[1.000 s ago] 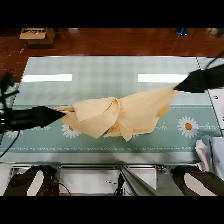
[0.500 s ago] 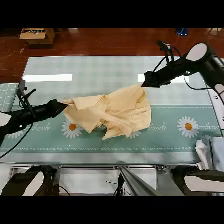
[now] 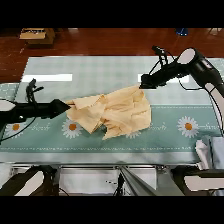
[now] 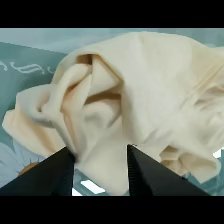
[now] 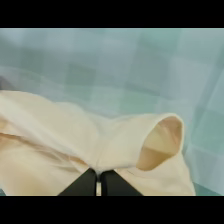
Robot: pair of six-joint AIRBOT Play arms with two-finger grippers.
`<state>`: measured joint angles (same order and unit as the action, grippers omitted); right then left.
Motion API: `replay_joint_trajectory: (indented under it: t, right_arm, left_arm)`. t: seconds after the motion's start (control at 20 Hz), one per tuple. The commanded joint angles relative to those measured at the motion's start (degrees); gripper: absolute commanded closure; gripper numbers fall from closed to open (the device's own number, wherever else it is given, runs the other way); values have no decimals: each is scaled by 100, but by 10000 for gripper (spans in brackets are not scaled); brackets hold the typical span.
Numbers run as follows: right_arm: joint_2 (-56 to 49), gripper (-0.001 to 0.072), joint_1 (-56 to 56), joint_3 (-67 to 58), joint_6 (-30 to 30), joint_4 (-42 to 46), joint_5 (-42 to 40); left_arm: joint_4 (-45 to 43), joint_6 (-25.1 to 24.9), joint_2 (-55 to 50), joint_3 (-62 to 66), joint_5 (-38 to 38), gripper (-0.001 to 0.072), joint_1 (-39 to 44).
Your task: Fold the shirts.
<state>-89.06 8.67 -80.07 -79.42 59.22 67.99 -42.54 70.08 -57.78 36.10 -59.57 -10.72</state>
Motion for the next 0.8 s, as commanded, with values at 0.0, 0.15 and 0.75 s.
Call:
replay_joint_trajectory:
  t: [0.0,0.15,0.75]
  right_arm:
    - [-11,685,7,-2,68,0,96]
    - [-13,685,7,-2,107,0,92]
    - [-11,684,7,-2,107,-11,155]
  left_arm:
    - [-704,374,2,601,-2177,318,-697]
    - [-573,369,59,-87,-2203,307,-645]
    - [551,975,-529,-1150,1375,131,2562]
